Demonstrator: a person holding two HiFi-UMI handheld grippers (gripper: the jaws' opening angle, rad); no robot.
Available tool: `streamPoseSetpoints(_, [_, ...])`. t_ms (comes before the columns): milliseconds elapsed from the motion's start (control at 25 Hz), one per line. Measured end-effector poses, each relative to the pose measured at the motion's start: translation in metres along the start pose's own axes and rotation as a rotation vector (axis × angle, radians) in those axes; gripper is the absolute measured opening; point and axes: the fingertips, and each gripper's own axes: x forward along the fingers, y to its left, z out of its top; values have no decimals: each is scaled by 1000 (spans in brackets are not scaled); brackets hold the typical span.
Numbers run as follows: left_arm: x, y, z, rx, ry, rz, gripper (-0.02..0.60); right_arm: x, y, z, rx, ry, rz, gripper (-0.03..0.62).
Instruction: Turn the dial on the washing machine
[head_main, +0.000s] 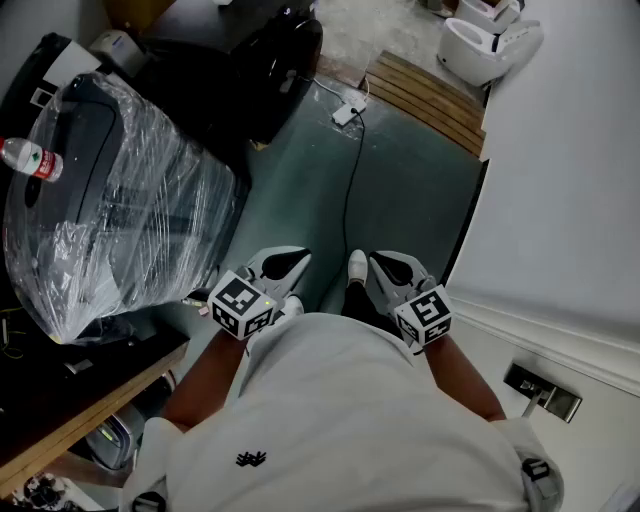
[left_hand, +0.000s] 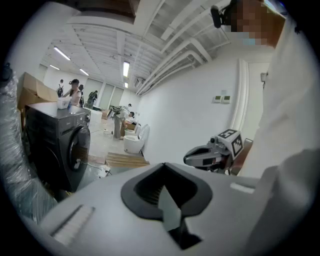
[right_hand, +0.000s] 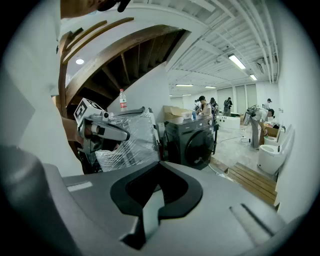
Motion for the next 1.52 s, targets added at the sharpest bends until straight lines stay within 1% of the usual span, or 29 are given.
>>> streamPoseSetpoints(160, [76, 5, 51, -29, -45, 6, 56, -10, -81, 18, -32, -14, -3, 2])
streamPoseSetpoints(360, [154, 23, 101, 15, -44, 58, 56, -25, -179, 27, -3, -31, 1, 2])
streamPoseSetpoints(480, [185, 40, 120, 19, -50, 93, 57, -31, -227, 29, -3, -25, 1, 2])
streamPoseSetpoints(680, [217, 76, 145, -34, -69, 131, 56, -17, -291, 40, 2, -21, -44, 6])
streamPoseSetpoints(760, [229, 100, 150, -50, -69, 148, 57, 2, -314, 42, 12, -16, -49, 42])
streamPoseSetpoints(800, [235, 113, 153, -57, -70, 156, 57, 13, -325, 44, 17, -10, -46, 49])
streamPoseSetpoints(960, [264, 177, 172, -83, -84, 174, 57, 69, -375, 67, -2, 12, -27, 49])
streamPoseSetpoints(1080, [290, 233, 191, -95, -77, 182, 56, 118, -413, 99, -26, 41, -13, 49])
streamPoseSetpoints(1160, [308, 269, 214, -90, -80, 184, 57, 151, -440, 126, -66, 61, -12, 49])
streamPoseSetpoints(1240, [323, 300, 240, -86, -105, 180, 57, 186, -467, 152, -113, 78, 1, 49])
streamPoseSetpoints(1320, [337, 323, 255, -88, -113, 169, 57, 216, -487, 173, -155, 87, 19, 49])
streamPoseSetpoints(1440, [357, 350, 268, -104, -85, 161, 57, 257, -511, 201, -186, 85, 42, 49])
streamPoseSetpoints(1520, [367, 364, 279, -107, -86, 169, 57, 288, -522, 218, -205, 79, 84, 49])
